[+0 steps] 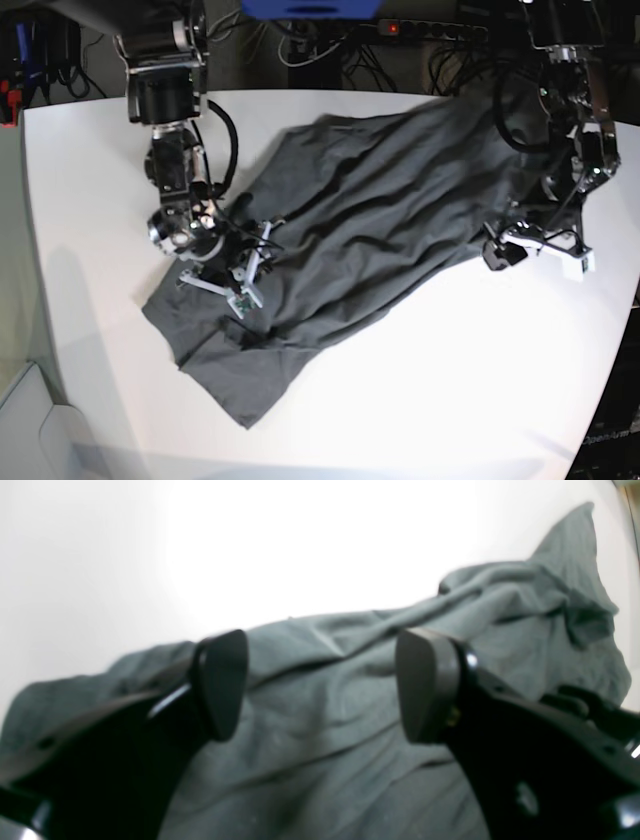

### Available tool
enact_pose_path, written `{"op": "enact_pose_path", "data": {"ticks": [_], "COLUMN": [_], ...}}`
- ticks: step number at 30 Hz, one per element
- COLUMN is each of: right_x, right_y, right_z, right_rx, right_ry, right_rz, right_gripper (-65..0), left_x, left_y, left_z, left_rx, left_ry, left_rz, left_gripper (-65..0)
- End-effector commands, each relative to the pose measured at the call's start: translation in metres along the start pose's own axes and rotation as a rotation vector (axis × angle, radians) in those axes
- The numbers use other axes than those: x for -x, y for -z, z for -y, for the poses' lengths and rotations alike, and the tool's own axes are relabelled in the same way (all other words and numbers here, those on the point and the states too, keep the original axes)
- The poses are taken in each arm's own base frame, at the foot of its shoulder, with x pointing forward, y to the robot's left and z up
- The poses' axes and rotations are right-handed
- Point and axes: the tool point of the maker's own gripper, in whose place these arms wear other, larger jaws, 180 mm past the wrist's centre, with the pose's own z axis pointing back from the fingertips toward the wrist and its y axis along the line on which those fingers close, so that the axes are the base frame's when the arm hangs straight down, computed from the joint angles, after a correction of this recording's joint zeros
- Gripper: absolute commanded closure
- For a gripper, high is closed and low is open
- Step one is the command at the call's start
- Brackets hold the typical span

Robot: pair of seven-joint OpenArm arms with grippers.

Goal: Layout the t-shirt on the table in an organized manner, then fold the t-shirt properly
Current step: 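Pull the shirt with both grippers apart to smooth it flat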

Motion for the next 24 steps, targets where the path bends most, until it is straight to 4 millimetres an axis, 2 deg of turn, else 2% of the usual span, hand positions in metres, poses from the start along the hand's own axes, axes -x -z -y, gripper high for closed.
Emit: {"op": "enact_pose_path", "data": {"ticks": [1,3,10,12,15,18,21,24], "right_x": [-0.003,0.011,0.062,0.069,0.094,0.106,0.092,0.057], "right_y": [-0.005,-0.009,-0.028,-0.032,-0.044,-0.049,-0.063,-0.082], "right_z": [0.014,0.023,0.063,0.070,0.087,0.089,0.101,0.103], "right_rx": [0.030,0.047,0.137,0.154,0.195,0.206,0.253,0.297], "right_ry": [-0.015,-0.008,0.094,0.110,0.147,0.171,0.159,0.102], "right_rz": [0.009,-0.019,-0.089,-0.095,-0.130,-0.146,-0.100,-0.006], "right_gripper": [-24.6,-22.8,-14.8,-10.3,-1.0,0.0,0.0,-0.1], "left_x": [-0.017,-0.021,-0.017,-0.017,-0.020,-0.022,-0.021,-0.009], "left_y": [-0.003,-0.001,0.019,0.024,0.031,0.037,0.041,0.045], "left_z": [0.003,0.002,-0.020,-0.023,-0.026,-0.028,-0.024,-0.007], "left_rx": [0.010,0.008,-0.039,-0.045,-0.052,-0.058,-0.048,-0.013], "left_ry": [0.014,0.007,-0.057,-0.069,-0.087,-0.103,-0.112,-0.141], "left_rz": [0.047,0.055,0.017,0.010,0.005,-0.001,-0.007,-0.024], "left_gripper": [-45.4,-45.4,-45.4,-45.4,-45.4,-45.4,-45.4,-45.4]}}
